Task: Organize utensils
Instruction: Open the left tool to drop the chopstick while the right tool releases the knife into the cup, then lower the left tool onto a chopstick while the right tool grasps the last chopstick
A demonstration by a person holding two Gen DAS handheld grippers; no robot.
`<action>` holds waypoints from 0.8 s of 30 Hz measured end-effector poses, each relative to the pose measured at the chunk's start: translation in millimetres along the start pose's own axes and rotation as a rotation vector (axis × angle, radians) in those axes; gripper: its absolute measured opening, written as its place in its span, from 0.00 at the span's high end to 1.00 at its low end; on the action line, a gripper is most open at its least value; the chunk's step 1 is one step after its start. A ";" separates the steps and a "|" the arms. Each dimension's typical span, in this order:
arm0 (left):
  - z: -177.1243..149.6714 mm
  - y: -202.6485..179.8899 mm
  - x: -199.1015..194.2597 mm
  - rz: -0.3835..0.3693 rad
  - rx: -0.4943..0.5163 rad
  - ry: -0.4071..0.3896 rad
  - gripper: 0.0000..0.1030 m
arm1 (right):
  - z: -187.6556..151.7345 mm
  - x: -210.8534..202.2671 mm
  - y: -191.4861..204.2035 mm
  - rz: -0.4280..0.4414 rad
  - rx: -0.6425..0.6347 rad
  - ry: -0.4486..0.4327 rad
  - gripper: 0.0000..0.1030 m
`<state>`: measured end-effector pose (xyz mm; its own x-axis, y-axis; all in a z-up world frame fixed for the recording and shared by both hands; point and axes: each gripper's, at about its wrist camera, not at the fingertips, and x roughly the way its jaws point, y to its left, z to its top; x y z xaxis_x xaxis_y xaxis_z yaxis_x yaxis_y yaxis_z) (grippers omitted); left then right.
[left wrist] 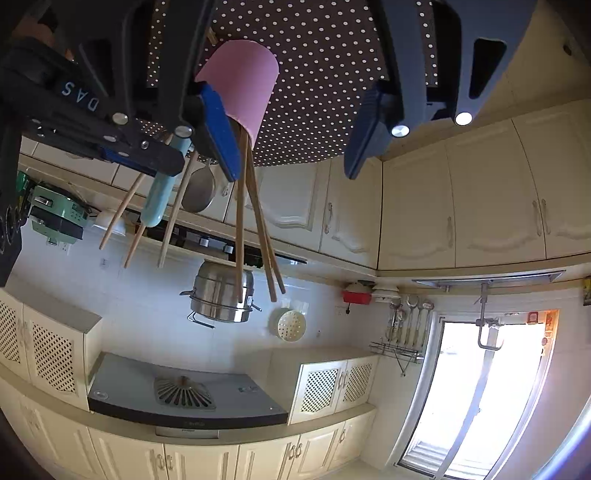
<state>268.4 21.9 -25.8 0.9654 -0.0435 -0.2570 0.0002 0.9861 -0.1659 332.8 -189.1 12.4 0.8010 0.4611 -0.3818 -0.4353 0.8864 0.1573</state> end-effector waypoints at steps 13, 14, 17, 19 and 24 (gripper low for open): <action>14.8 -10.1 -36.1 -0.002 0.008 -0.010 0.37 | 8.2 -43.2 11.3 -0.010 -0.008 -0.066 0.74; 15.8 -12.6 -39.2 -0.005 0.009 -0.009 0.36 | 7.8 -48.8 12.3 -0.013 -0.009 -0.072 0.74; 17.6 -22.2 -48.9 -0.013 0.023 -0.012 0.36 | 6.8 -63.4 9.0 -0.015 -0.001 -0.082 0.74; 17.1 -29.8 -54.9 -0.019 0.038 -0.011 0.35 | 5.2 -72.2 8.6 -0.019 0.001 -0.086 0.74; 13.2 -47.1 -66.2 -0.037 0.068 0.004 0.34 | 0.6 -93.3 0.0 -0.037 0.009 -0.089 0.74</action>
<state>207.9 -19.6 11.6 0.9634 -0.0810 -0.2555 0.0542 0.9924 -0.1104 258.3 -232.1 48.5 0.8502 0.4291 -0.3050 -0.4010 0.9032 0.1529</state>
